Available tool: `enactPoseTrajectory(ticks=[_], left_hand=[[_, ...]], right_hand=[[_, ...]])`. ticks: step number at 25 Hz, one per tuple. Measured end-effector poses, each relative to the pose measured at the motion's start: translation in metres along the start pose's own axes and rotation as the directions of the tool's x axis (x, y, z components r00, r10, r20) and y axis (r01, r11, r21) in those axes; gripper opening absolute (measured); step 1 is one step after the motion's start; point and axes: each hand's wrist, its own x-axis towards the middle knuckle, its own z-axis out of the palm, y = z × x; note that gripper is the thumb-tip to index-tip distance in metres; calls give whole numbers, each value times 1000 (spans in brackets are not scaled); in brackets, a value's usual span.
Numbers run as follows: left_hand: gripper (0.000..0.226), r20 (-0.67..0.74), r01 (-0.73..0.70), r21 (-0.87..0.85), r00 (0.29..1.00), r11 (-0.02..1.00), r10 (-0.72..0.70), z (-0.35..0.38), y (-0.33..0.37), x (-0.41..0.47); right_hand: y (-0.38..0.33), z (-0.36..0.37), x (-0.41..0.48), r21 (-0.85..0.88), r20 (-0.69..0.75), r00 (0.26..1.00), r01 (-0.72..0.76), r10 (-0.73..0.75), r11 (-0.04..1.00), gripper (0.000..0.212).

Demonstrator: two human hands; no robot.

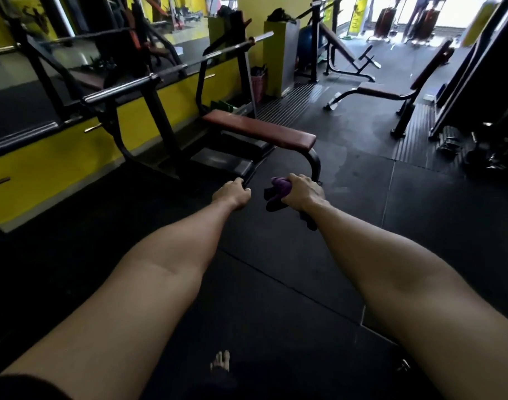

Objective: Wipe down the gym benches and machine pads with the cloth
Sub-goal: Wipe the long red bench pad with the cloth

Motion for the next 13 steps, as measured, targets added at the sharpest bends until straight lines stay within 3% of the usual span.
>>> enactPoseTrajectory(ticks=[7, 13], left_hand=[[57, 34, -99, 14, 995, 995, 98, -49, 6, 175], [55, 45, -76, 17, 996, 997, 75, -52, 24, 310]], right_hand=[[-28, -5, 158, 30, -85, 990, -111, 113, 993, 57], [0, -2, 304, 27, -56, 991, -116, 118, 993, 58]])
